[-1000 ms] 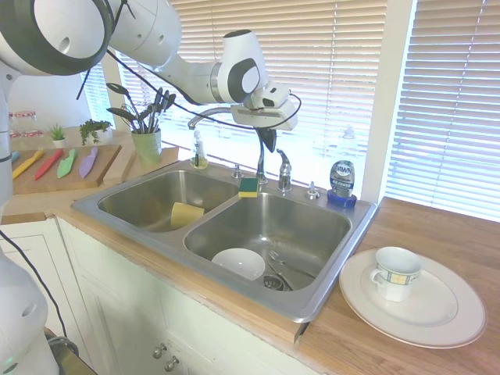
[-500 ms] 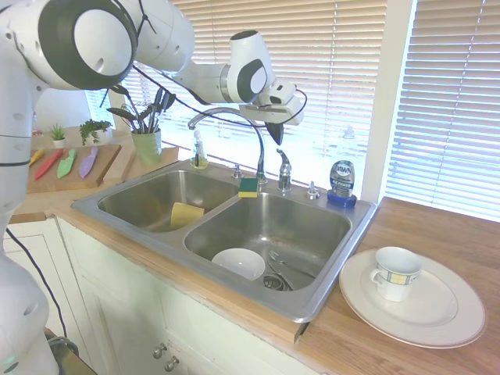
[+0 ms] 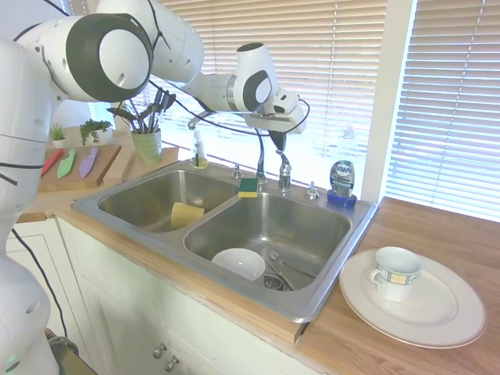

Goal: Turn off the faucet

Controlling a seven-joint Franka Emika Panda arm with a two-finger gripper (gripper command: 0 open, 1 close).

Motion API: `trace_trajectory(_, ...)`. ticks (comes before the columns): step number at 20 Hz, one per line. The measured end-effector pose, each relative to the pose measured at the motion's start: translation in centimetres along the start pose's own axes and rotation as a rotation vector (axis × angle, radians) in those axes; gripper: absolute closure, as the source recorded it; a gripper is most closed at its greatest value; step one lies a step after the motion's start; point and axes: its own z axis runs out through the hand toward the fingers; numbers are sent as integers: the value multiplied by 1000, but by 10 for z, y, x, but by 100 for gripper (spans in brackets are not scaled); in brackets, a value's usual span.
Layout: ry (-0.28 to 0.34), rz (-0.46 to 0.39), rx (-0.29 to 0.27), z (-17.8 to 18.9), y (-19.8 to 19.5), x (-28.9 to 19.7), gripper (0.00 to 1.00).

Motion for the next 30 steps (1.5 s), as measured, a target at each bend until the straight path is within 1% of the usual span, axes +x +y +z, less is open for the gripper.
trace_trajectory(4,-32,0,-42,12,10,-8,100)
trace_trajectory(12,-32,6,-39,13,16,-10,100)
trace_trajectory(14,-35,13,-46,11,17,-9,100)
trace_trajectory(16,-55,36,-80,5,21,-8,100)
trace_trajectory(17,-77,42,-113,2,25,-7,100)
trace_trajectory(19,-150,52,-211,3,33,-11,100)
trace_trajectory(20,-180,55,-246,2,34,-12,100)
trace_trajectory(22,-216,58,-291,2,34,-12,100)
trace_trajectory(24,-243,67,-320,4,38,-12,100)
trace_trajectory(30,-299,93,-356,10,55,-21,100)
